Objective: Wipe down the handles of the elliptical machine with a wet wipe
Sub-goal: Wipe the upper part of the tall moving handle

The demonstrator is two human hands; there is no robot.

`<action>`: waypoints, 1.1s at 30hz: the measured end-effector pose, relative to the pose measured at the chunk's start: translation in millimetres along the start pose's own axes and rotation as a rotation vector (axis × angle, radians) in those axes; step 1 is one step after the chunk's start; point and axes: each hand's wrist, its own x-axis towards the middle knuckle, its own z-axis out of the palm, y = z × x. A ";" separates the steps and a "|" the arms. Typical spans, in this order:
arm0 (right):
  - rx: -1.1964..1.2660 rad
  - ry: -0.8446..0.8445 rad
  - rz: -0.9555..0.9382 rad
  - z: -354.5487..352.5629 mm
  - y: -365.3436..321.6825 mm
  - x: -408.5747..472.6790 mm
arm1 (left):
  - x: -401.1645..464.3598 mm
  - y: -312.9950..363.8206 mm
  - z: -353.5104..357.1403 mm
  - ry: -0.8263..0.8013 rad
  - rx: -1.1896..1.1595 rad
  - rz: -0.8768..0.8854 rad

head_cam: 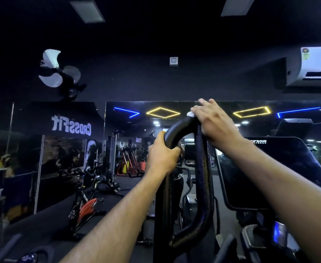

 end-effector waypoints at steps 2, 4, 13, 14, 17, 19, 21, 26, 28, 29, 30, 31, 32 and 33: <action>0.058 -0.042 0.027 2.7 -12.6 6.9 | 1.3 -1.1 1.0 0.003 0.008 0.008; 0.107 -0.045 -0.030 2.6 -16.0 -0.7 | 2.5 -1.9 1.7 0.003 0.005 0.015; 0.020 -0.020 -0.014 -5.0 2.6 6.8 | 3.1 -4.7 3.2 0.008 -0.032 0.018; 0.059 -0.048 -0.008 -3.2 -4.5 8.7 | 3.0 -4.4 3.2 0.010 -0.031 0.018; 0.168 -0.094 -0.055 -5.0 -12.8 -6.1 | 1.8 -3.7 2.7 0.003 -0.030 0.026; 0.124 -0.089 -0.110 -9.1 -5.2 -20.2 | 1.6 -3.4 2.6 0.004 -0.027 0.026; 0.005 -0.033 -0.152 -14.3 0.3 -24.4 | 1.9 -3.2 3.0 0.000 -0.024 0.027; -0.123 -0.151 -0.175 -32.9 -16.7 2.4 | 2.1 -6.3 3.3 -0.002 -0.030 0.034; -0.033 -0.188 -0.094 -34.9 -27.4 7.6 | 2.5 -8.0 2.8 -0.001 -0.021 0.030; 0.003 -0.178 -0.067 -33.6 -31.2 6.7 | 2.6 -8.4 2.7 -0.001 -0.023 0.029; 0.034 -0.161 -0.051 -31.8 -33.1 4.5 | 2.8 -8.5 2.8 -0.003 -0.026 0.029; 0.054 -0.147 -0.044 -30.7 -32.7 2.3 | 2.9 -8.6 3.0 -0.003 -0.028 0.029; 0.054 -0.129 -0.043 -31.1 -30.7 1.0 | 2.9 -8.2 3.0 -0.003 -0.030 0.027; 0.033 -0.118 -0.031 -33.2 -27.8 1.3 | 3.1 -8.0 2.9 -0.003 -0.029 0.024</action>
